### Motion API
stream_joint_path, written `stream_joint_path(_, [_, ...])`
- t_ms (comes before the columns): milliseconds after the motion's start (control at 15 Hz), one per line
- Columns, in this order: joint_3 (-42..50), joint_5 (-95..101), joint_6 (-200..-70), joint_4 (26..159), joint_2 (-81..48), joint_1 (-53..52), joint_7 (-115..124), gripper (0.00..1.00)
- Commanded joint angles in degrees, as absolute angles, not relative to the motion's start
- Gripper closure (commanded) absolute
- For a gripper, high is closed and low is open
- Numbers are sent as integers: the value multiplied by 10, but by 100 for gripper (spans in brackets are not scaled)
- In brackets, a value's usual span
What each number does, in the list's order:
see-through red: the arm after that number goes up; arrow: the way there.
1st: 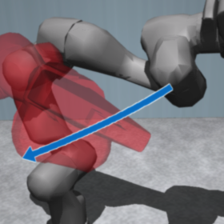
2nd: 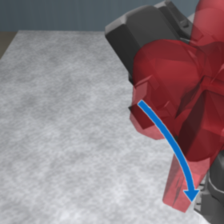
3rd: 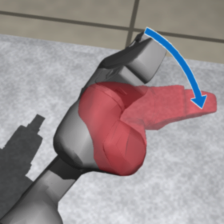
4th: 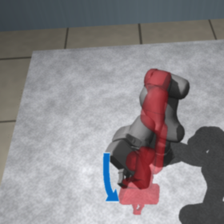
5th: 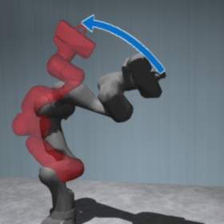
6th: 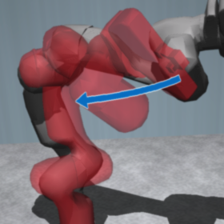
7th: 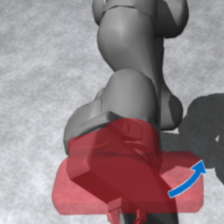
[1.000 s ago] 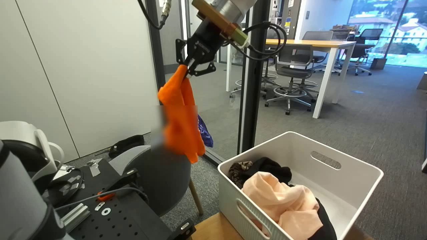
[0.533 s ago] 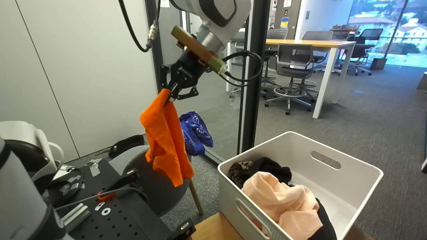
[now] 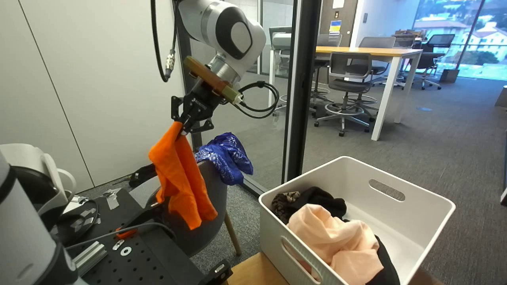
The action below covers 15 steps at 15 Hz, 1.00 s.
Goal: Remove the orange clothing from the white basket and hang it on the back of the chair
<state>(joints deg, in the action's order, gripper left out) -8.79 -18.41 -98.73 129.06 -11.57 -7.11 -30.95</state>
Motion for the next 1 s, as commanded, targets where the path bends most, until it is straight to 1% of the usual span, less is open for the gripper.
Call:
stream_joint_path(0, [-94,-159,-981,1244,-173,-72,-278,94])
stream_joint_path(400, [-81,-130,-968,1189,-232,-52,-236,94])
stream_joint_path(933, [-87,-271,-968,1146,-234,-14,-181,95])
